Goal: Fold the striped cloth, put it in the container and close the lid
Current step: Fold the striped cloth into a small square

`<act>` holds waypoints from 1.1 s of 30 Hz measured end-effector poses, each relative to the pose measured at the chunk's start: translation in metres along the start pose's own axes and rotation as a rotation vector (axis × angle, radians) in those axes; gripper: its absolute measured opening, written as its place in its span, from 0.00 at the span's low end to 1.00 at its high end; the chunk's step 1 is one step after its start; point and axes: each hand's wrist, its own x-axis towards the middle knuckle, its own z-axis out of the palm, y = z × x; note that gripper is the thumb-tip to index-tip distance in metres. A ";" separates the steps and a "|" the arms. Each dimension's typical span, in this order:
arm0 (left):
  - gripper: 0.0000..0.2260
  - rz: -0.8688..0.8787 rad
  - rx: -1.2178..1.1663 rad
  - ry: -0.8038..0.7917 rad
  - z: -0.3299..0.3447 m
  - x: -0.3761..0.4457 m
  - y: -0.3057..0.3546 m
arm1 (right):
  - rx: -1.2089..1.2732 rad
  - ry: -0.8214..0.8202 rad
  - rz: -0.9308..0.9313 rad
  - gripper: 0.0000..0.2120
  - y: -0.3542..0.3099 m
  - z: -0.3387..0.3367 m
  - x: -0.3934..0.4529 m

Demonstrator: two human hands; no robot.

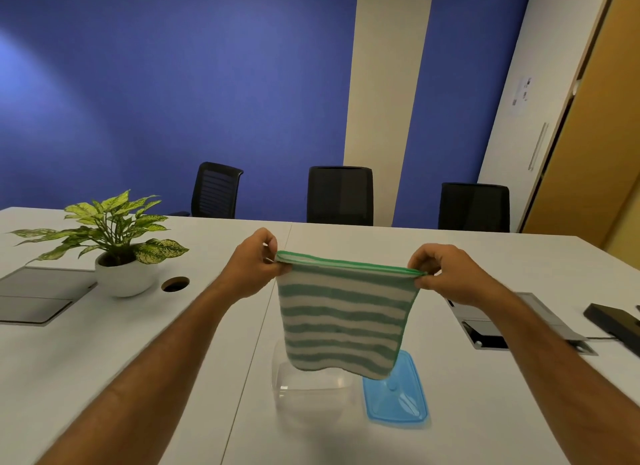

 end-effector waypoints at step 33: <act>0.10 -0.178 -0.539 -0.105 0.020 -0.015 -0.025 | 0.871 0.021 0.491 0.11 0.012 0.047 -0.010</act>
